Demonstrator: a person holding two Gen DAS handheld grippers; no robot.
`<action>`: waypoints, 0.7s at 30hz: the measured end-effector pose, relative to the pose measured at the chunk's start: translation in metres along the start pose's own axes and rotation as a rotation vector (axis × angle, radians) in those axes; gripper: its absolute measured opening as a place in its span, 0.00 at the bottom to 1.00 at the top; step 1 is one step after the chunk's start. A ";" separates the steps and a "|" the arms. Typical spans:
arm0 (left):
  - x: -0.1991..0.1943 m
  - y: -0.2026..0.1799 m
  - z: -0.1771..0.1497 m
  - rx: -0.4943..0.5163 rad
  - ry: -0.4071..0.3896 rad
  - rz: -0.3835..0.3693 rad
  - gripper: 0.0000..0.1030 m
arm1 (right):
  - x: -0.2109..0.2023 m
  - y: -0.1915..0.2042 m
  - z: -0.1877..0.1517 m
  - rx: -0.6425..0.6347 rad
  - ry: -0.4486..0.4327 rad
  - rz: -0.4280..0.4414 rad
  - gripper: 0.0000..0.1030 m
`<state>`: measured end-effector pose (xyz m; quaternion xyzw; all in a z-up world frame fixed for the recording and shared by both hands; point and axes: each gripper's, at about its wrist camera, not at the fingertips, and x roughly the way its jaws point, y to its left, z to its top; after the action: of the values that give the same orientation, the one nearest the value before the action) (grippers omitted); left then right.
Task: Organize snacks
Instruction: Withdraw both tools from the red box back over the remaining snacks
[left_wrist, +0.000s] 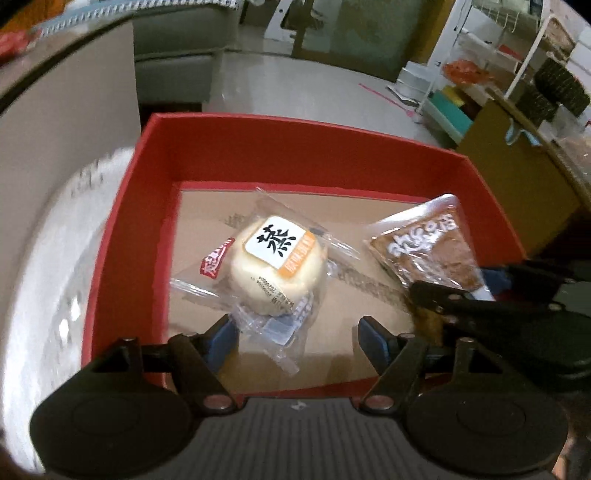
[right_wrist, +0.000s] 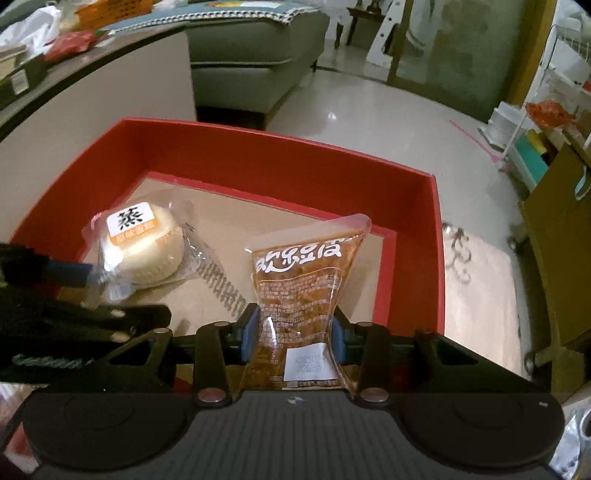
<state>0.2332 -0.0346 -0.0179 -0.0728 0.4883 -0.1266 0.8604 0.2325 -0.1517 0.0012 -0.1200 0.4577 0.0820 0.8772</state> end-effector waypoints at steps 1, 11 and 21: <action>-0.004 0.002 -0.004 -0.017 0.008 -0.011 0.64 | -0.004 0.002 -0.002 -0.006 0.007 0.003 0.46; -0.105 0.015 -0.037 -0.175 -0.162 -0.166 0.80 | -0.118 0.010 -0.008 -0.030 -0.236 -0.070 0.80; -0.146 0.032 -0.137 -0.259 -0.030 -0.182 0.83 | -0.162 0.026 -0.115 -0.030 -0.167 0.036 0.81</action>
<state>0.0486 0.0379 0.0239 -0.2289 0.4789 -0.1391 0.8360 0.0443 -0.1649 0.0674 -0.1178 0.3839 0.1142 0.9087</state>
